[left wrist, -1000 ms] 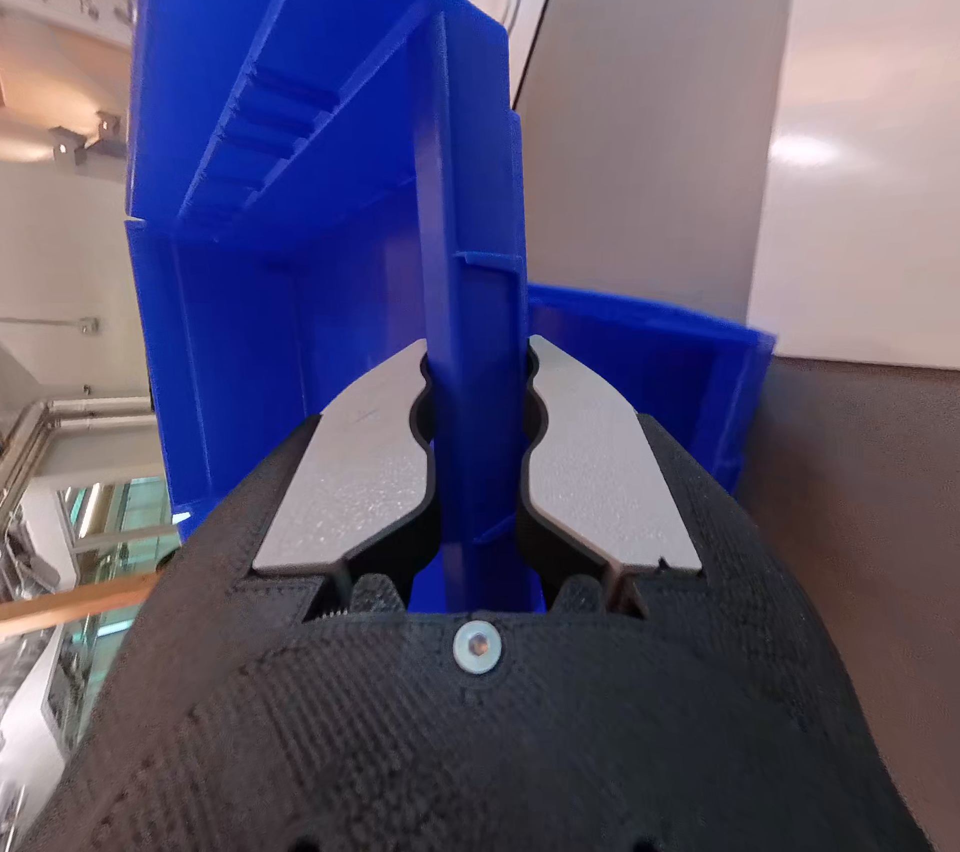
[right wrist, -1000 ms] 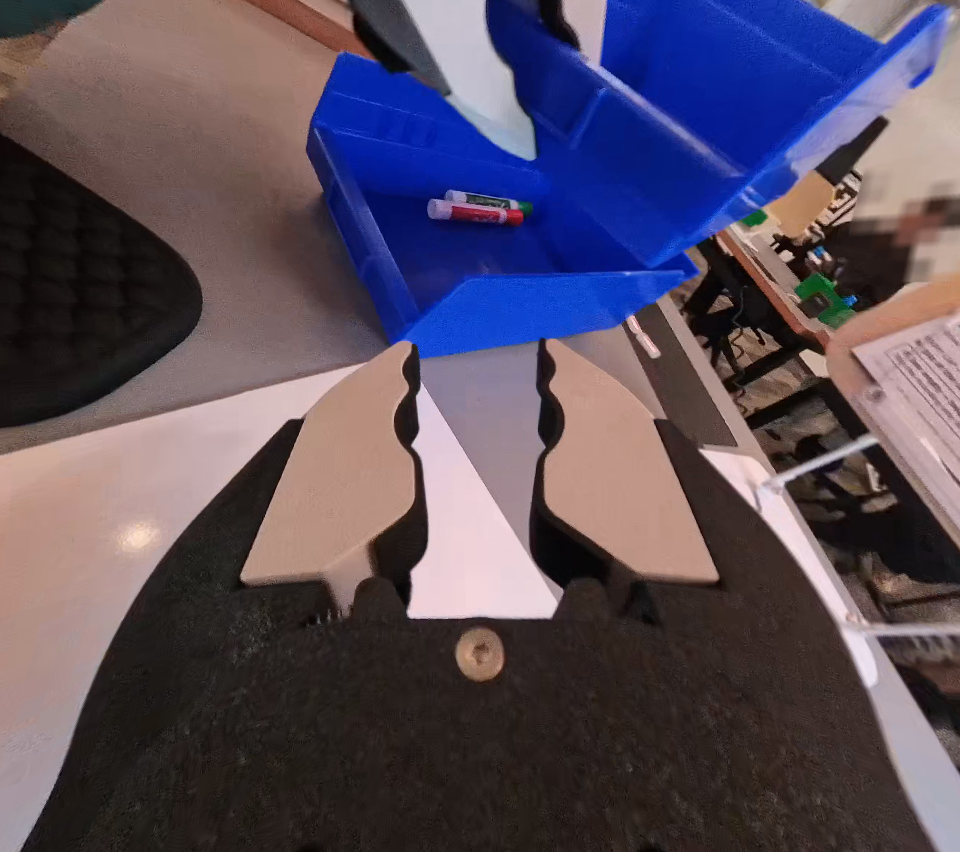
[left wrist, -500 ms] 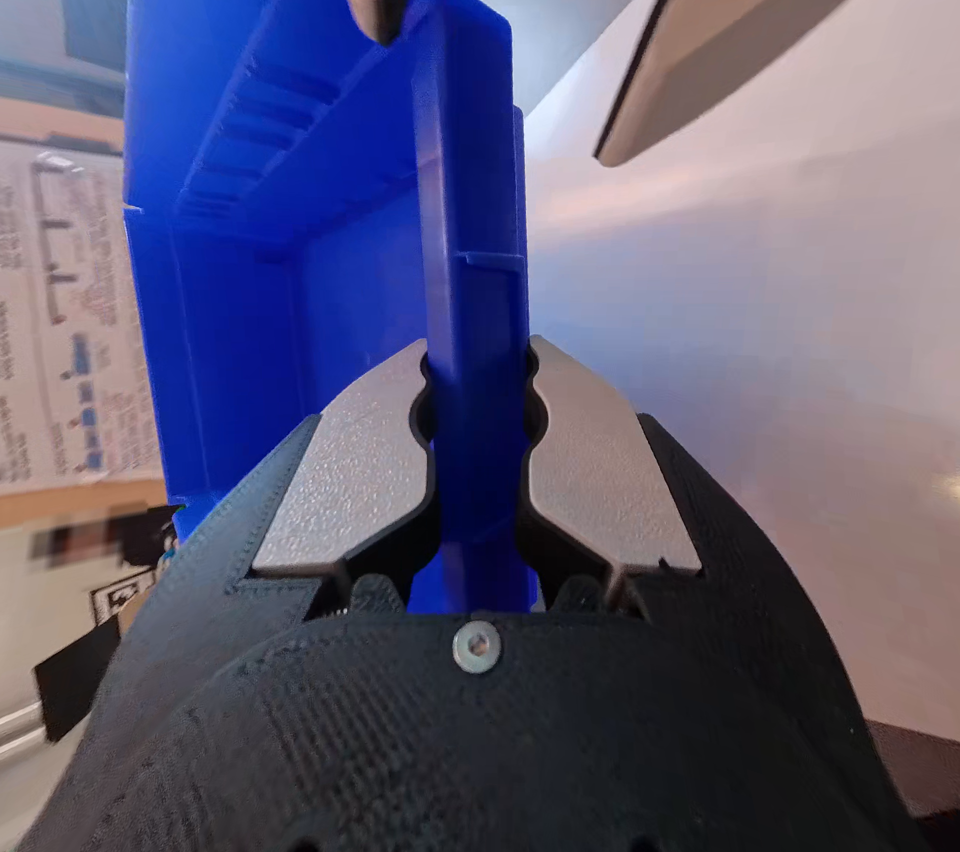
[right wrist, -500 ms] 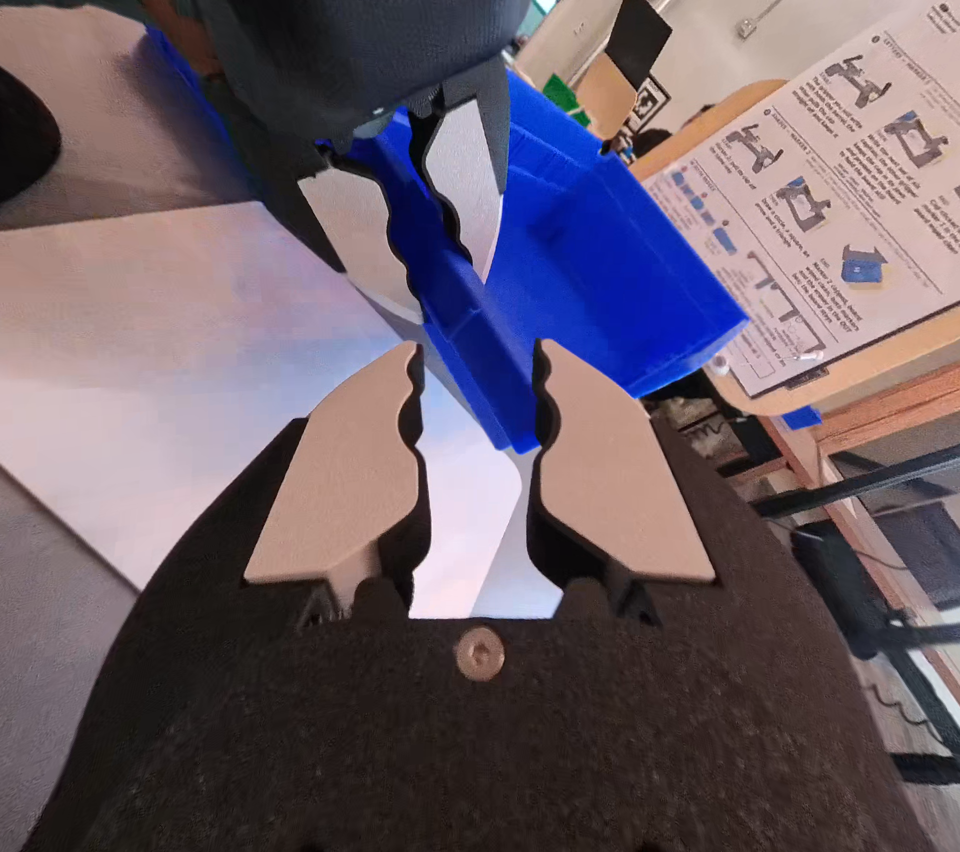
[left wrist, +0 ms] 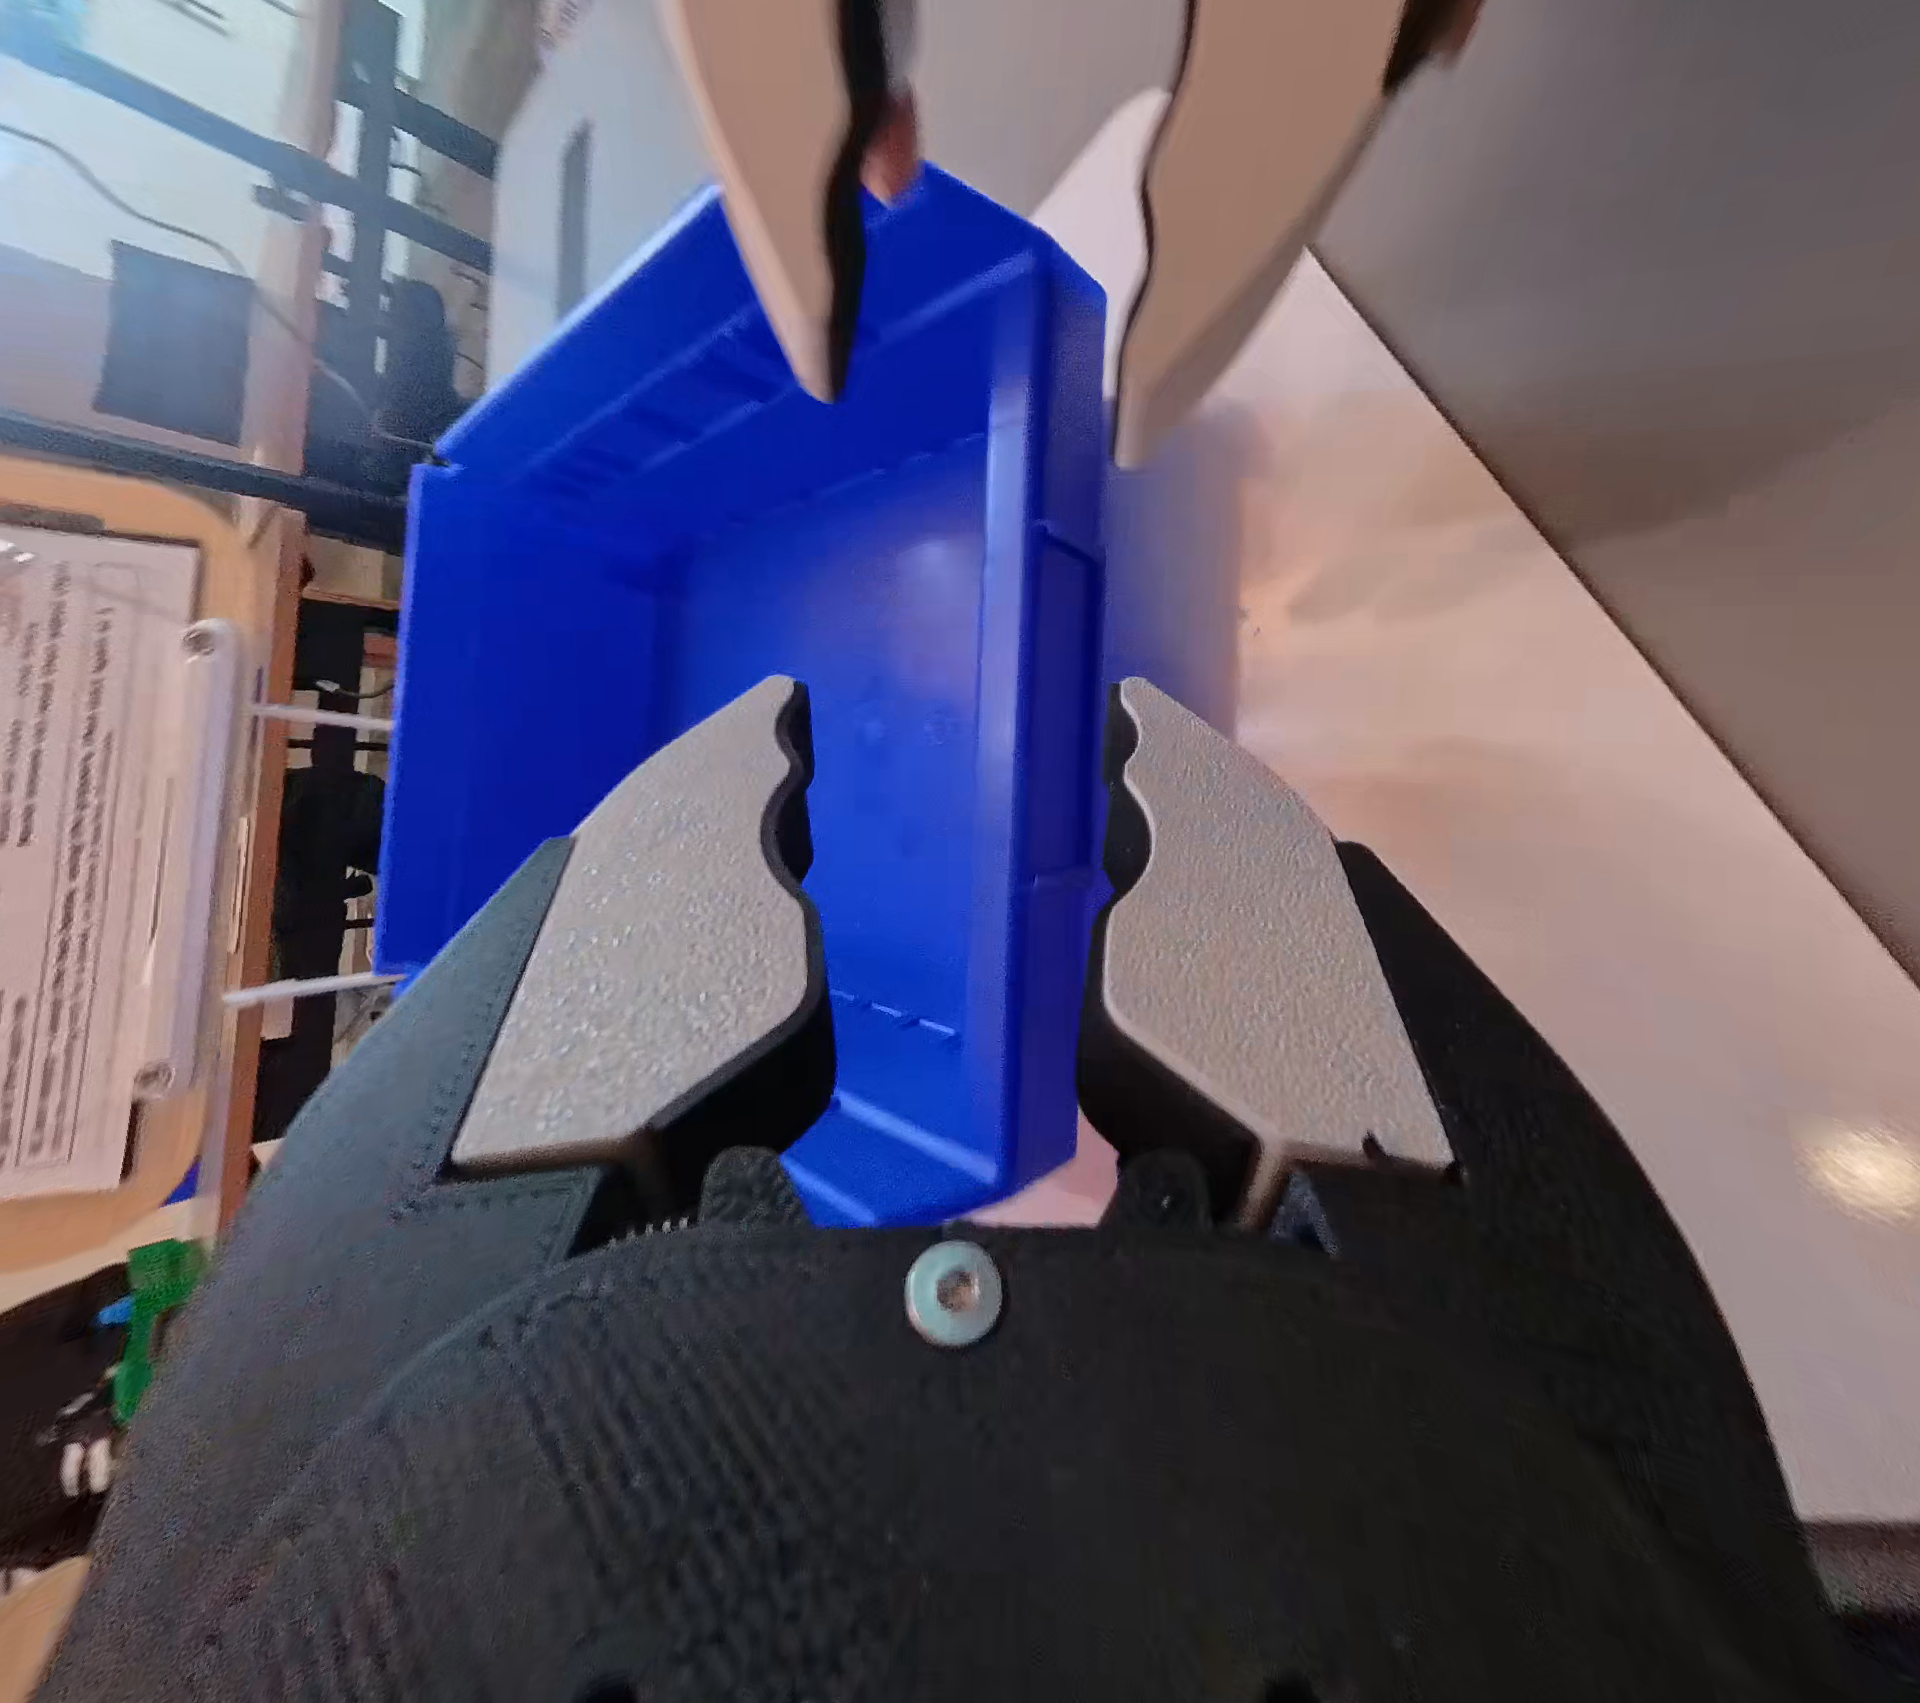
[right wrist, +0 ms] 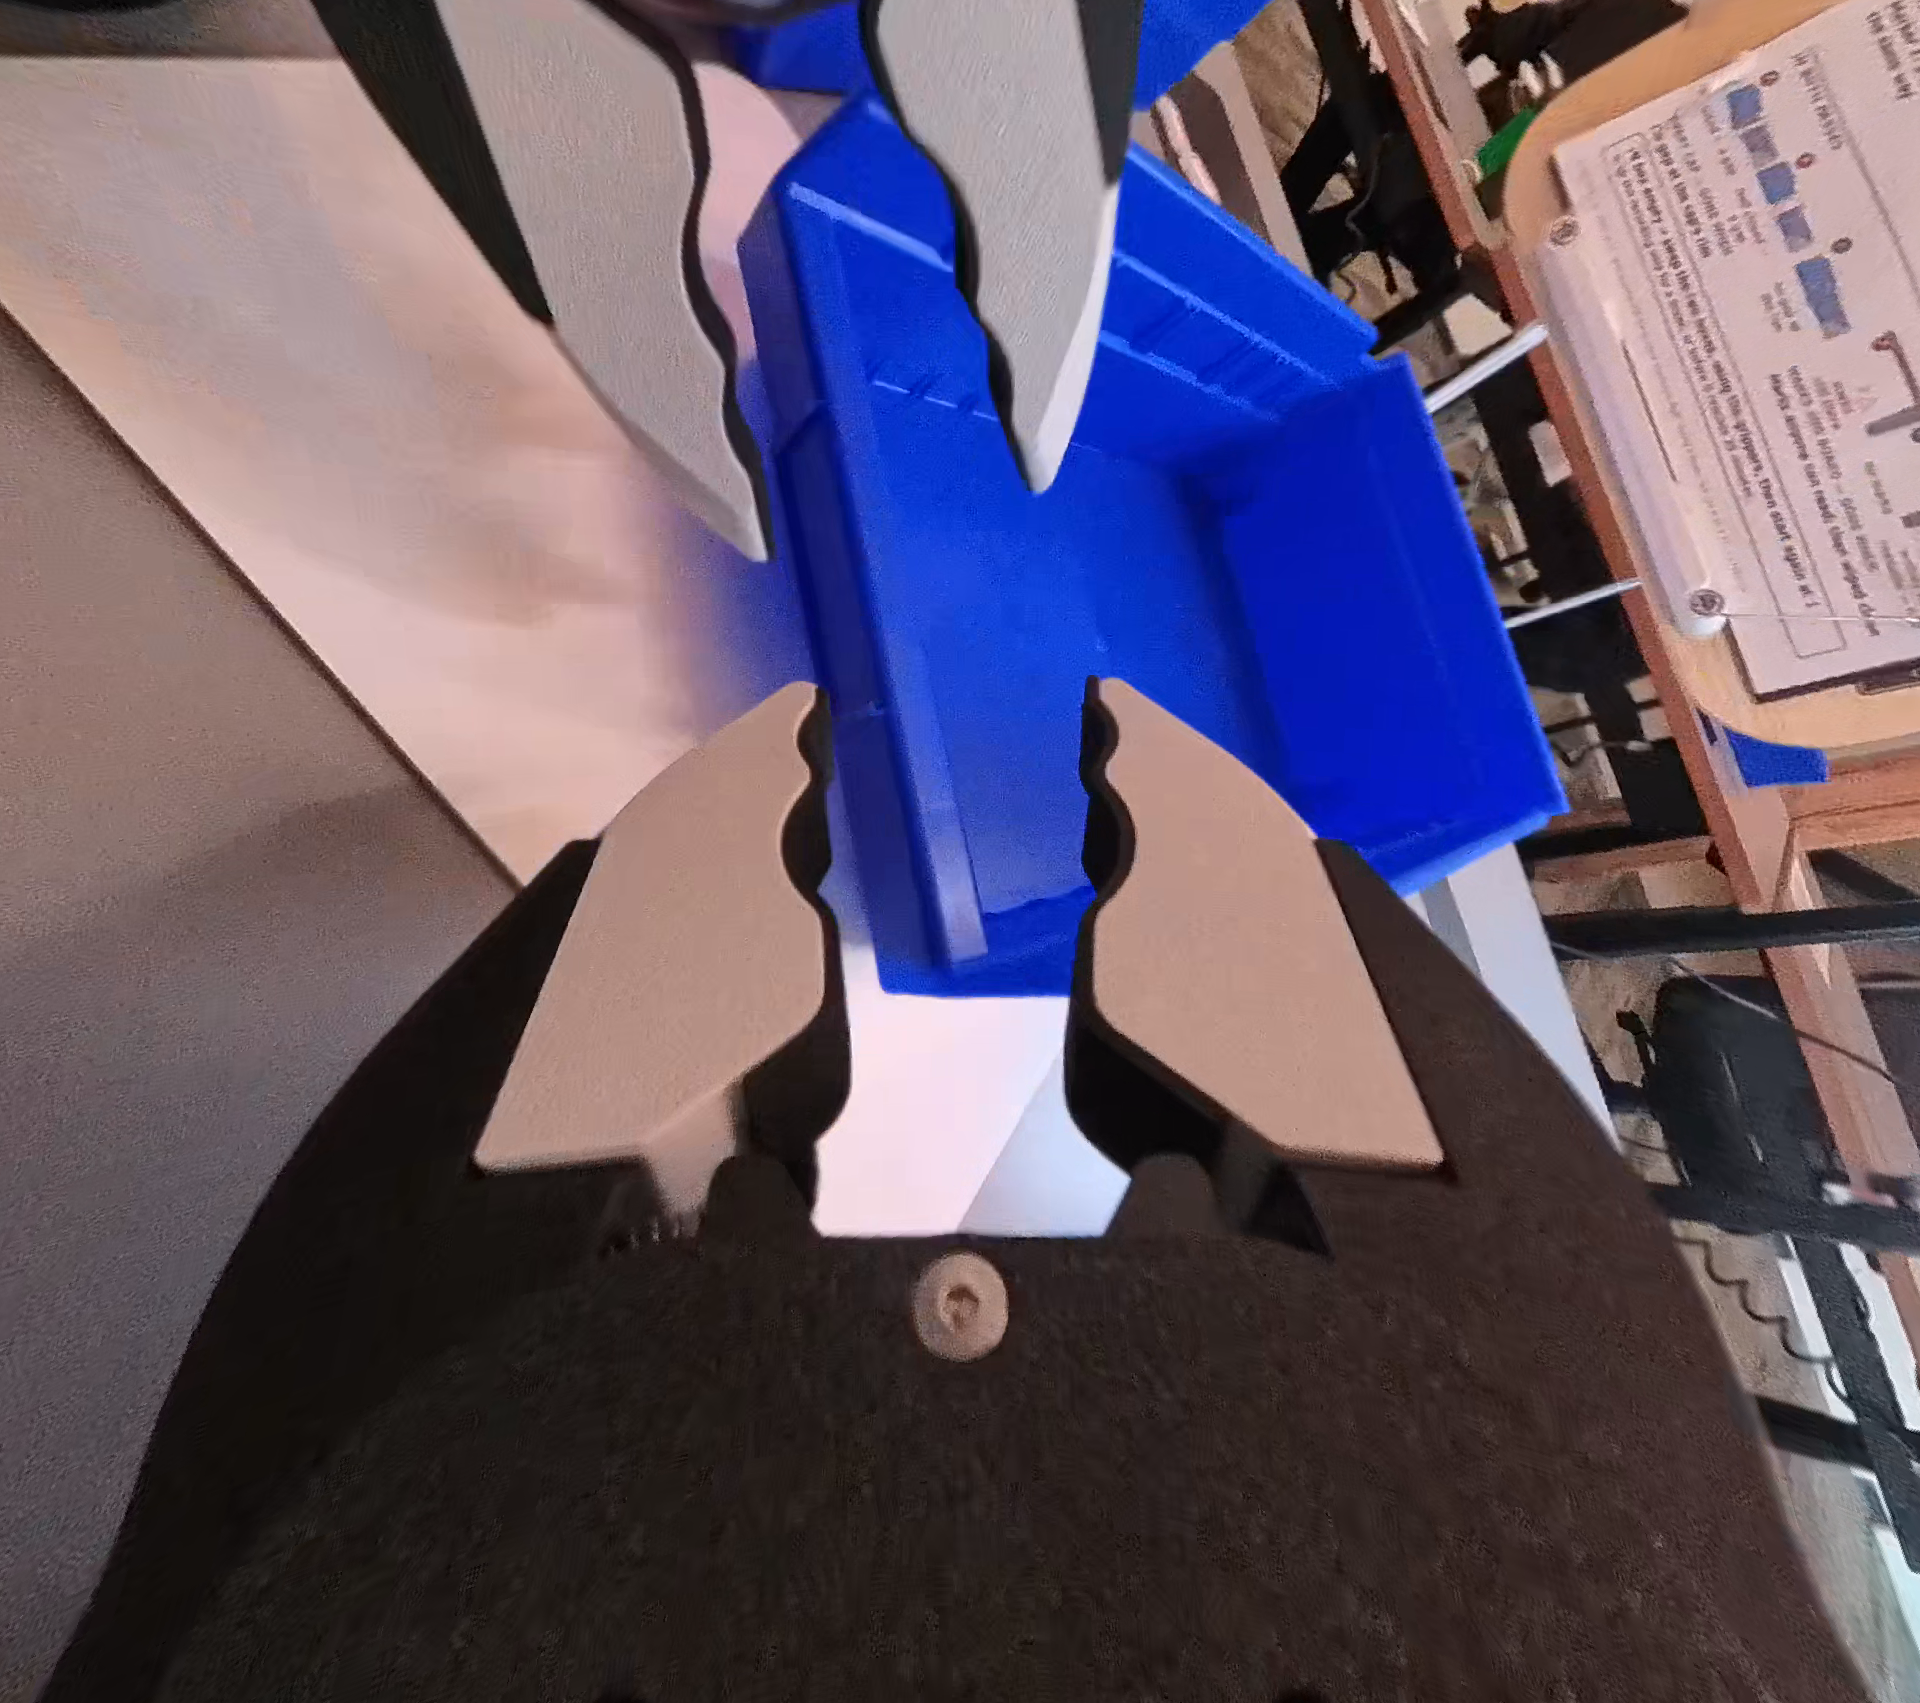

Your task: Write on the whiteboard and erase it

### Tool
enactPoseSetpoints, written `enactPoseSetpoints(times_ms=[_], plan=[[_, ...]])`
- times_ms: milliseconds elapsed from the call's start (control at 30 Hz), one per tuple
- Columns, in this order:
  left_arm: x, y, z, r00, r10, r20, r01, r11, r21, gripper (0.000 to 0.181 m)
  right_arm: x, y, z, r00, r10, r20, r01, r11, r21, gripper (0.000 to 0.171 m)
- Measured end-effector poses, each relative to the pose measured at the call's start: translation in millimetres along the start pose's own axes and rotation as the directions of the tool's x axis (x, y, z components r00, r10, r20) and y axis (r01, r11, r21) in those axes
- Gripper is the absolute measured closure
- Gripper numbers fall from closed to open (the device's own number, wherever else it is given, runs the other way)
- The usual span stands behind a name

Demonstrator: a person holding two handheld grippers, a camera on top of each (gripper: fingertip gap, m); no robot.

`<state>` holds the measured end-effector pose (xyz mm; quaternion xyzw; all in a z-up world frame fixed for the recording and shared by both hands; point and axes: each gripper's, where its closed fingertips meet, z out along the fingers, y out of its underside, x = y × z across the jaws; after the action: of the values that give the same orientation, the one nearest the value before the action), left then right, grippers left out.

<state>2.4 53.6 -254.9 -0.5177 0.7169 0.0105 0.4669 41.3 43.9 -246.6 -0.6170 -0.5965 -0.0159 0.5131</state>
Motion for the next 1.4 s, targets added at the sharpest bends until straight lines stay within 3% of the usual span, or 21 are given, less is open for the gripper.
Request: enactPoseSetpoints(times_ms=[133, 300, 367, 400, 467, 700, 933, 1067, 1300, 1400], plan=[[-16, 2, -42, 0.977, -0.203, 0.072, 0.188, 0.966, 0.175, 0.14, -15, -14, 21, 0.997, -0.048, 0.063, 0.055, 0.993, -0.107, 0.121], [-35, 34, -82, 0.879, -0.459, 0.129, 0.408, 0.864, 0.297, 0.149, -19, 5, 73, 0.99, -0.075, 0.116, 0.116, 0.908, -0.403, 0.105], [-37, 48, -96, 0.853, -0.49, 0.181, 0.426, 0.852, 0.304, 0.15, -22, 20, 89, 0.985, -0.072, 0.157, 0.14, 0.866, -0.481, 0.115], [-37, 55, -102, 0.841, -0.499, 0.208, 0.429, 0.851, 0.304, 0.151, -25, 22, 94, 0.981, -0.072, 0.18, 0.151, 0.868, -0.473, 0.134], [-35, 69, -112, 0.812, -0.531, 0.242, 0.453, 0.835, 0.313, 0.154, -23, 23, 98, 0.979, -0.09, 0.182, 0.165, 0.878, -0.449, 0.14], [-27, 110, -123, 0.72, -0.631, 0.288, 0.557, 0.774, 0.301, 0.157, -25, 28, 50, 0.975, -0.151, 0.163, 0.206, 0.89, -0.407, 0.14], [-23, 133, -127, 0.675, -0.649, 0.349, 0.6, 0.759, 0.251, 0.151, -9, 59, -36, 0.99, -0.139, 0.037, 0.141, 0.89, -0.434, 0.141], [-25, 155, -128, 0.641, -0.65, 0.408, 0.628, 0.75, 0.209, 0.146, 15, 86, -75, 0.998, -0.053, -0.043, 0.027, 0.886, -0.463, 0.141], [-30, 189, -148, 0.522, -0.687, 0.506, 0.686, 0.69, 0.23, 0.139, 67, 176, -84, 0.982, 0.071, -0.177, -0.15, 0.857, -0.492, 0.14], [-30, 202, -157, 0.469, -0.706, 0.531, 0.709, 0.659, 0.249, 0.138, 82, 214, -68, 0.985, 0.031, -0.168, -0.12, 0.822, -0.557, 0.14]])
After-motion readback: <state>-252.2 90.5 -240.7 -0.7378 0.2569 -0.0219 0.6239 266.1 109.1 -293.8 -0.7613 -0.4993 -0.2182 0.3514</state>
